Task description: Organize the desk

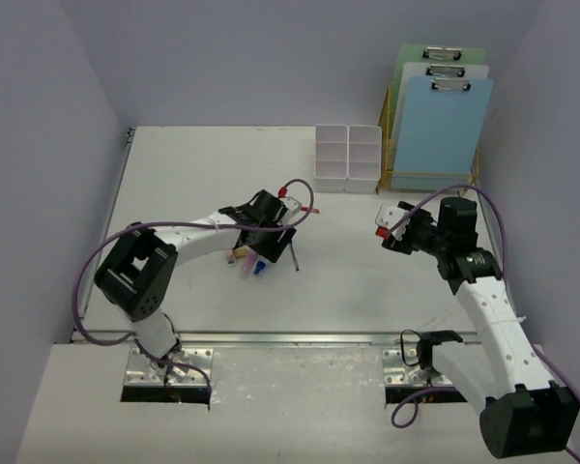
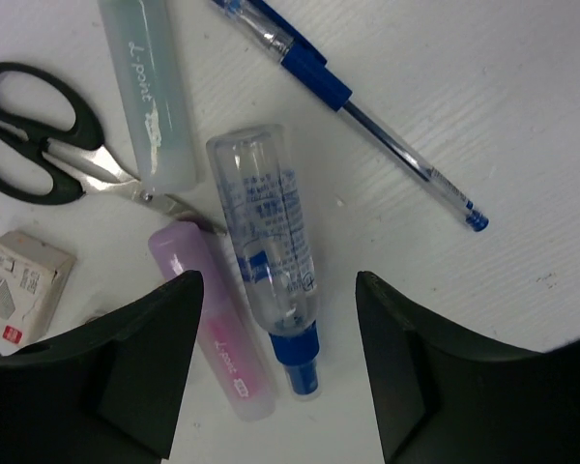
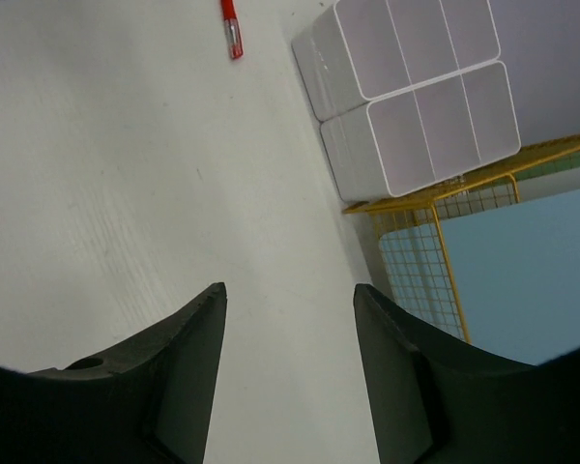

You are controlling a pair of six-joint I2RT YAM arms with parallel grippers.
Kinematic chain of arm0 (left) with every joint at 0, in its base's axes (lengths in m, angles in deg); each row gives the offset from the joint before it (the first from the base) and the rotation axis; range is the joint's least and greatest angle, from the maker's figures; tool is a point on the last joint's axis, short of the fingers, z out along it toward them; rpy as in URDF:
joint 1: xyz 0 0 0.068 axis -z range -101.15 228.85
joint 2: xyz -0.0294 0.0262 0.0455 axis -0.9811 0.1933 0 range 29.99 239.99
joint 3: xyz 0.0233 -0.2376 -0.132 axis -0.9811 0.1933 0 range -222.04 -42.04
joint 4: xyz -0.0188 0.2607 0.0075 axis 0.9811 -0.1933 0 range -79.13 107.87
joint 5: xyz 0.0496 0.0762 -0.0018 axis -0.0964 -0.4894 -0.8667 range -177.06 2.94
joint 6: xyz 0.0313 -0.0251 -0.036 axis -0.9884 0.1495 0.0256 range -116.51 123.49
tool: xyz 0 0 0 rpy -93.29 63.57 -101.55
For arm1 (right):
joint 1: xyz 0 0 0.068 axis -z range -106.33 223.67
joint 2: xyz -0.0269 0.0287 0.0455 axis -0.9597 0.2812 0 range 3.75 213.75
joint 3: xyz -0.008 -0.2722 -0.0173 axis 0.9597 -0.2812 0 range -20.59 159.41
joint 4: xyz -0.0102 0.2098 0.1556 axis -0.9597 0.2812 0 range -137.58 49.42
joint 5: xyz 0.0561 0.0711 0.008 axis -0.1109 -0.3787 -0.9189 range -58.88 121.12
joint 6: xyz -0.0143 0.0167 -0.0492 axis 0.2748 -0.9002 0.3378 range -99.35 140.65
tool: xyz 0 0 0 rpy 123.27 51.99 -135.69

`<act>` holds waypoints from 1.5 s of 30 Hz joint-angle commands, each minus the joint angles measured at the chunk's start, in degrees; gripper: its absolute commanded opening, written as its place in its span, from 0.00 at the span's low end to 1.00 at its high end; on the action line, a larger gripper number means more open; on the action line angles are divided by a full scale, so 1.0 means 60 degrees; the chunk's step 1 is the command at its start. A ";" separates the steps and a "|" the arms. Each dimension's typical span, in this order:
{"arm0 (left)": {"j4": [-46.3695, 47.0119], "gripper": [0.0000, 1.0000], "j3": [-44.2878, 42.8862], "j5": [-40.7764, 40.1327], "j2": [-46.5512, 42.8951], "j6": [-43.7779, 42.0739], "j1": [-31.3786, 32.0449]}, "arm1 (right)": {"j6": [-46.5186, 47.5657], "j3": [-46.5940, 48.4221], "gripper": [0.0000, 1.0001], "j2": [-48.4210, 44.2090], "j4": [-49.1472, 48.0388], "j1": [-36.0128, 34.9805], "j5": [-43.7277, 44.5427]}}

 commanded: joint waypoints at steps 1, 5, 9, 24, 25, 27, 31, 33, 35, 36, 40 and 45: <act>0.0042 0.57 -0.0616 0.0101 0.0619 0.0296 0.0076 | 0.1451 0.0200 0.55 -0.0105 -0.0707 -0.0312 -0.0336; -0.0052 0.46 -0.0926 0.0217 0.1041 0.0408 0.0076 | 0.1918 0.0299 0.54 -0.0096 -0.0679 -0.0708 -0.0551; -0.0277 0.37 -0.1100 0.0716 0.1213 0.0798 0.0063 | 0.3102 -0.0041 0.55 -0.0173 -0.0848 -0.1463 -0.0577; -0.1401 0.00 -0.1639 0.6077 -0.0375 0.3047 -0.1828 | 0.5525 -0.0647 0.65 0.2365 -0.4184 -0.6018 0.0154; -0.1375 0.00 -0.1546 0.5811 -0.0547 0.3767 -0.1900 | 0.5724 -0.0566 0.65 0.2684 -0.4185 -0.6238 0.0175; -0.1542 0.00 -0.1466 0.5287 -0.0707 0.4306 -0.1919 | 0.5727 -0.0317 0.65 0.3078 -0.4182 -0.6690 0.0259; -0.1506 0.00 -0.1150 0.5446 -0.0836 0.4960 -0.2050 | 0.5731 0.0168 0.64 0.3798 -0.4091 -0.7102 0.0339; -0.1383 0.00 -0.0945 0.5789 -0.0910 0.5261 -0.2127 | 0.5760 0.0437 0.64 0.4289 -0.3993 -0.7182 0.0319; -0.1334 0.00 -0.0928 0.5949 -0.0923 0.5375 -0.2152 | 0.5832 0.0632 0.64 0.4642 -0.4061 -0.7222 0.0322; -0.1326 0.00 -0.0912 0.5989 -0.0931 0.5415 -0.2160 | 0.5848 0.0735 0.64 0.4786 -0.4179 -0.7246 0.0337; -0.1223 0.00 -0.0746 0.6207 -0.0987 0.5597 -0.2165 | 0.5842 0.1215 0.63 0.5304 -0.4152 -0.7344 0.0460; -0.1189 0.00 -0.0785 0.6389 -0.0973 0.5720 -0.2173 | 0.5969 0.1544 0.59 0.5791 -0.3934 -0.7430 0.0619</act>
